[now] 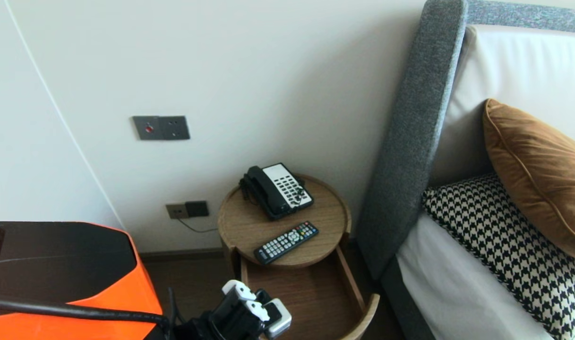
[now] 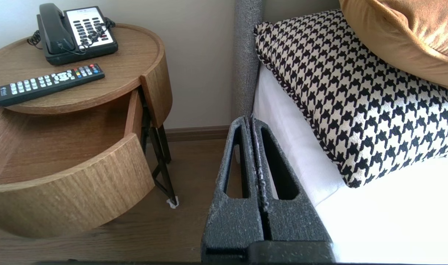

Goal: Close the nightstand drawer

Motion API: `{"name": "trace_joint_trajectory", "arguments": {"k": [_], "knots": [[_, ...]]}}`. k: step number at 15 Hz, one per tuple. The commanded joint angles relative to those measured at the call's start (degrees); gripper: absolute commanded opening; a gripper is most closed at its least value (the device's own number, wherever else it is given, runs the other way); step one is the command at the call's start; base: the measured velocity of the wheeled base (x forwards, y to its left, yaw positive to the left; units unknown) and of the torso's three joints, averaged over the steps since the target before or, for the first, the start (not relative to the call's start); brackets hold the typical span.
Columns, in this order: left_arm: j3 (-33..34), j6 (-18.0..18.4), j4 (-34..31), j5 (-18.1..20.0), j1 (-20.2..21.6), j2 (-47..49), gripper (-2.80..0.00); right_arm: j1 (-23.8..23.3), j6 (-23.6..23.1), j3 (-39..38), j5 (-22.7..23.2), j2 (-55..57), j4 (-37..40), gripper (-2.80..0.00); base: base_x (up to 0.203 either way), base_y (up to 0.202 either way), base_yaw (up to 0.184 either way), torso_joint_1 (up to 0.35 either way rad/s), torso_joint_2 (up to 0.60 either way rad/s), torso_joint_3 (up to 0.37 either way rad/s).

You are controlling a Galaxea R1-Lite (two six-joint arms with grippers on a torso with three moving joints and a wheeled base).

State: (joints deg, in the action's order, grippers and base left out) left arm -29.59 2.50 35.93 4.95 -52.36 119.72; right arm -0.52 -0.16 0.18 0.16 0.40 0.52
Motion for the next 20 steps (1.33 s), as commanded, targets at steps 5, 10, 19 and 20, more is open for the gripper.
{"name": "trace_joint_trajectory", "arguments": {"k": [5,10,19,20], "knots": [[-8.50,0.16,0.66,-0.06,4.27,2.79,-2.80,0.00,-0.02,-0.01,0.02,0.04,0.00,-2.80,0.000,0.000,0.000,0.000,0.00,0.000],[-13.86,0.22,0.78,-0.12,7.52,6.06,-2.80,0.00,-0.02,-0.01,0.02,0.04,0.00,-2.80,0.000,0.000,0.000,0.000,0.00,0.000],[-23.29,0.05,0.72,-2.37,12.64,10.20,-2.80,0.00,-0.02,-0.01,0.02,0.04,0.00,-2.80,0.000,0.000,0.000,0.000,0.00,0.000],[-23.88,0.05,0.69,-2.48,13.06,10.35,-2.80,0.00,-0.02,-0.01,0.02,0.04,0.00,-2.80,0.000,0.000,0.000,0.000,0.00,0.000]]}}
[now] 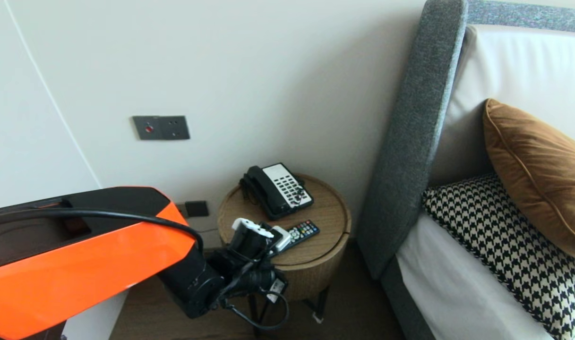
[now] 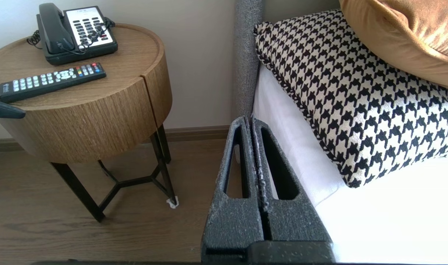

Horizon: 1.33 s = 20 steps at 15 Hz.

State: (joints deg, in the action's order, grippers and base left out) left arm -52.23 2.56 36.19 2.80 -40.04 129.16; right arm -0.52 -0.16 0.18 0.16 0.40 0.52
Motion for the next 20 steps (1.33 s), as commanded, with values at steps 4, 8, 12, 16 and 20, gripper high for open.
{"name": "trace_joint_trajectory", "arguments": {"k": [4,8,12,16,20], "knots": [[-0.98,-0.01,-0.25,-0.20,1.11,-0.56,-2.80,0.00,-0.02,-0.01,0.02,0.04,0.00,-2.80,0.000,0.000,0.000,0.000,0.00,0.000],[8.20,0.06,-0.23,0.22,0.55,-7.79,-2.80,-0.09,-0.02,-0.01,0.02,0.04,0.00,-2.80,0.000,0.000,0.000,0.000,0.00,0.000],[22.90,-0.01,0.25,0.13,0.49,-19.50,-2.80,0.00,-0.02,-0.01,0.02,0.04,0.00,-2.80,0.000,0.000,0.000,0.000,0.00,0.000],[36.85,-3.13,1.35,-4.07,0.70,-34.28,-2.80,0.00,-0.02,-0.01,0.02,0.04,0.00,-2.80,0.000,0.000,0.000,0.000,0.00,0.000],[43.29,-9.42,-1.03,-9.35,9.59,-51.21,-2.80,0.00,-0.02,-0.01,0.02,0.04,0.00,-2.80,0.000,0.000,0.000,0.000,0.00,0.000]]}}
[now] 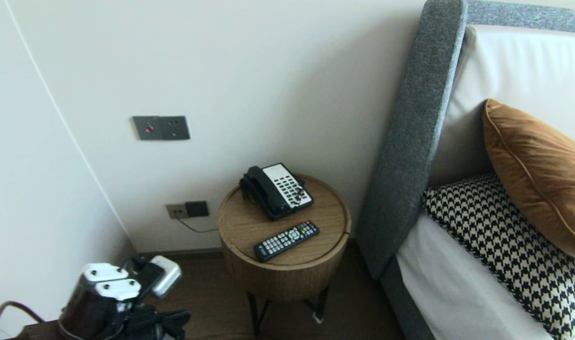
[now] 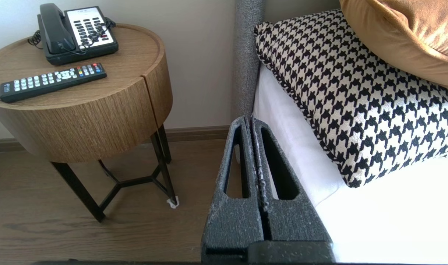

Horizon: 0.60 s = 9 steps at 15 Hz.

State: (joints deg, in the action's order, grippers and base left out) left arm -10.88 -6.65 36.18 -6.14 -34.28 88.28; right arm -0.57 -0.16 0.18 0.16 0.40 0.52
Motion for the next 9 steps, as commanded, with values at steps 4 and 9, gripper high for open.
{"name": "trace_joint_trajectory", "arguments": {"k": [4,9], "knots": [[4.36,0.47,-14.55,0.78,17.45,-32.91,-2.80,0.04,-0.02,-0.01,0.02,0.04,0.02,-2.80,0.000,0.000,0.000,0.000,0.00,0.000],[8.03,1.10,-32.30,6.54,31.17,-58.70,-2.80,0.04,-0.02,-0.01,0.02,0.04,0.00,-2.80,0.000,0.000,0.000,0.000,0.00,0.000]]}}
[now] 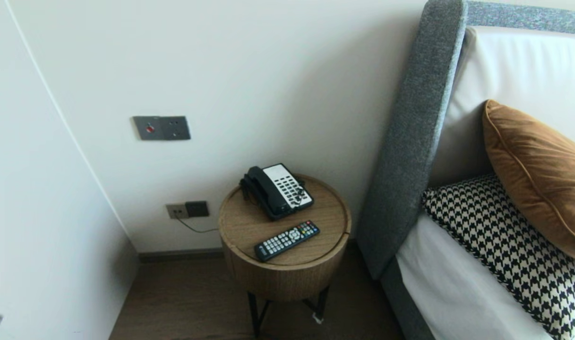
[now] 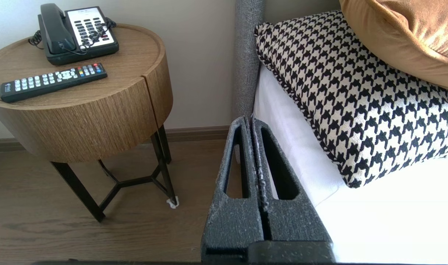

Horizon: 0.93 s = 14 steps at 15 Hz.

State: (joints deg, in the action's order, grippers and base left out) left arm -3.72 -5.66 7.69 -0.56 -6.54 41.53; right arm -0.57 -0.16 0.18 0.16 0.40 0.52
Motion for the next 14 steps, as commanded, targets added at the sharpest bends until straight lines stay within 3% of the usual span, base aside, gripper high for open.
{"name": "trace_joint_trajectory", "arguments": {"k": [1,6,10,14], "knots": [[1.29,0.35,-6.24,1.98,4.82,-15.14,-2.80,0.05,-0.02,-0.01,0.02,0.04,0.00,-2.80,0.000,0.000,0.000,0.000,0.00,0.000],[1.94,0.71,-7.98,2.98,6.15,-25.42,-2.80,-0.04,-0.02,-0.01,0.02,0.04,0.00,-2.80,0.000,0.000,0.000,0.000,0.00,0.000],[3.72,0.53,-3.44,2.72,7.12,-31.18,-2.80,0.03,-0.02,-0.01,0.02,0.04,0.00,-2.80,0.000,0.000,0.000,0.000,0.00,0.000],[3.72,0.50,-3.99,1.38,7.00,-35.78,-2.80,-0.04,-0.02,-0.01,0.02,0.04,0.00,-2.80,0.000,0.000,0.000,0.000,0.00,0.000]]}}
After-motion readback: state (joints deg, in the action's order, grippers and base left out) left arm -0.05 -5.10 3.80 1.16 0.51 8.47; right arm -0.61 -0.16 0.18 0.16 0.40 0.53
